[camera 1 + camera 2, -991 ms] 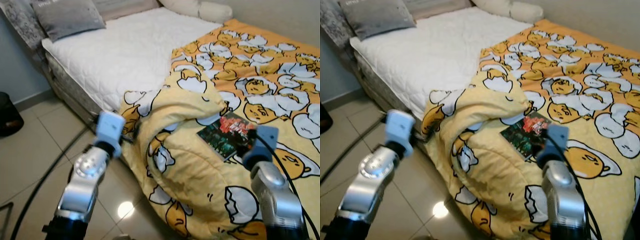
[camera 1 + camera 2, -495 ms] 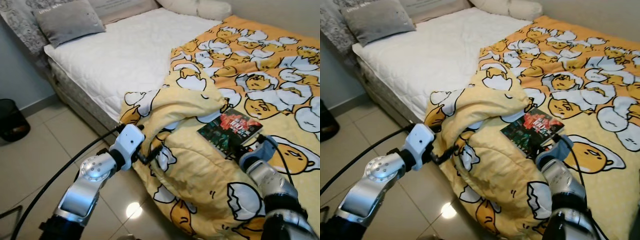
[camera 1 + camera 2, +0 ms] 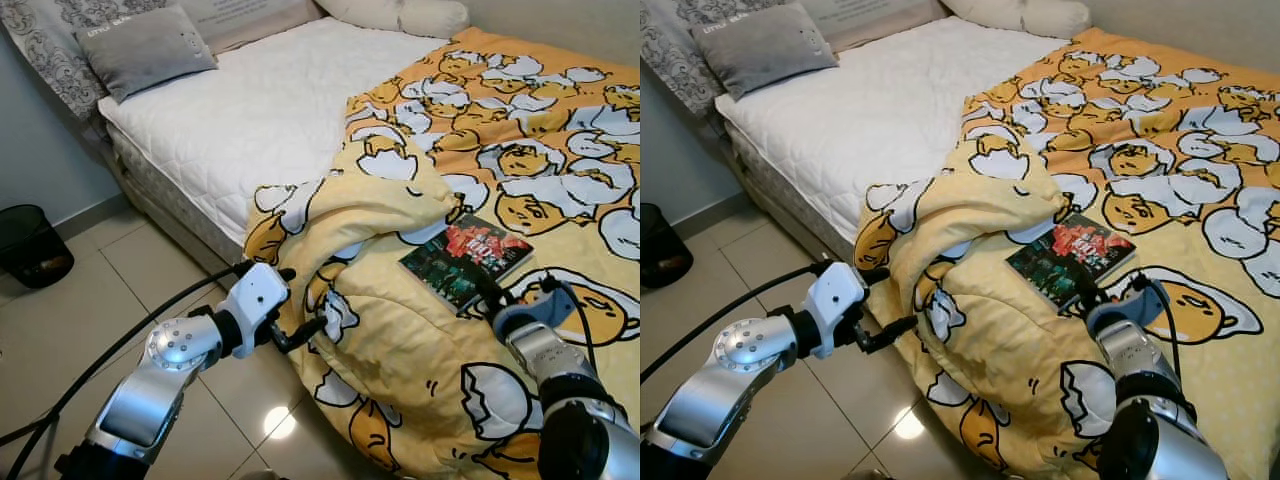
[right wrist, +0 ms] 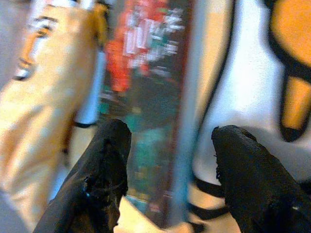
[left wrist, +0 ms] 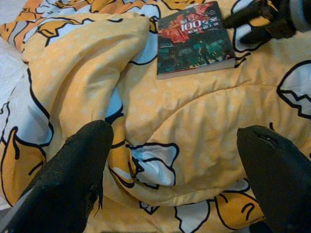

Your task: Clean up the room

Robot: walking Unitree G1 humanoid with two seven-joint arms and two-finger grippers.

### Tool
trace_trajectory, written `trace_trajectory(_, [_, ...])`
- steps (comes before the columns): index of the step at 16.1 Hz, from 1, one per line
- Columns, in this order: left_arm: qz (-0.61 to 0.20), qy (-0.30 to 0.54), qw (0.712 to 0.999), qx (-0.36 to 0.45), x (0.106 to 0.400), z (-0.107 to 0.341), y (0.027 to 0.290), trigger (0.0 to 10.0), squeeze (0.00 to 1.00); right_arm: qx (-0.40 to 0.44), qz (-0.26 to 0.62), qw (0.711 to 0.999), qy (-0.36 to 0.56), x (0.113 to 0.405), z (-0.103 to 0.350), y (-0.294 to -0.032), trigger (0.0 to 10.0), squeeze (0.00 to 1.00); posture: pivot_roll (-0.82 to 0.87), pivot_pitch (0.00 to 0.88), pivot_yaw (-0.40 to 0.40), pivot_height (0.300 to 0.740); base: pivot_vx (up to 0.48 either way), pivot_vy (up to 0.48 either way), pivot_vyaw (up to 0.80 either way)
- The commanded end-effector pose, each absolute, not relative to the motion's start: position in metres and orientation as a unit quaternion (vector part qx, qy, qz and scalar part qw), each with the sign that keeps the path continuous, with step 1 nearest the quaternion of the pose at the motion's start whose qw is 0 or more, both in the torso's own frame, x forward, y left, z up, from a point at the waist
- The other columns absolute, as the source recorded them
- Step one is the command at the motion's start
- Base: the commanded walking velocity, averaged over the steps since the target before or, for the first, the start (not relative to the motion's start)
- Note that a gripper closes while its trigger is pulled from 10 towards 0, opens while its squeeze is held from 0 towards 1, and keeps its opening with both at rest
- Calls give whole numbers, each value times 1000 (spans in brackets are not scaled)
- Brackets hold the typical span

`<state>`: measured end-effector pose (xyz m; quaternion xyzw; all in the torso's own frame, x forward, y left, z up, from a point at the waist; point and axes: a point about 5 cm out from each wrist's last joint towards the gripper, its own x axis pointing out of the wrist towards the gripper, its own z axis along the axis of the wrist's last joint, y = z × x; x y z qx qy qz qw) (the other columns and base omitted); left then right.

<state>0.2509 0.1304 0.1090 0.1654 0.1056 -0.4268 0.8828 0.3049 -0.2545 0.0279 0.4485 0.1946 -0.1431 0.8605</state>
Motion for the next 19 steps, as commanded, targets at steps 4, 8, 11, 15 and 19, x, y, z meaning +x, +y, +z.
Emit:
trace_trajectory(4, [-435, 118, 878, 164, 243, 110, 136, 10000, 729, 480, -84, 859, 157, 319, 41, -240, 10000, 0, 28, 34, 83, 740, 0, 0, 0])
trace_trajectory(8, [-439, 119, 875, 165, 244, 111, 134, 10000, 729, 453, -102, 867, 179, 316, 34, -240, 10000, 0, 33, 37, 80, 740, 0, 0, 0])
trace_trajectory(11, [-438, 123, 876, 163, 241, 110, 134, 10000, 729, 434, -128, 877, 163, 315, 35, -250, 10000, 0, 30, 35, 75, 740, 0, 0, 0])
trace_trajectory(15, [-438, 125, 875, 162, 241, 109, 133, 10000, 733, 426, -136, 880, 163, 314, 36, -254, 10000, 0, 31, 38, 71, 740, 0, 0, 0])
trace_trajectory(19, [-435, 127, 877, 161, 240, 108, 134, 10000, 729, 413, -150, 881, 174, 312, 31, -254, 10000, 0, 33, 39, 68, 740, 0, 0, 0])
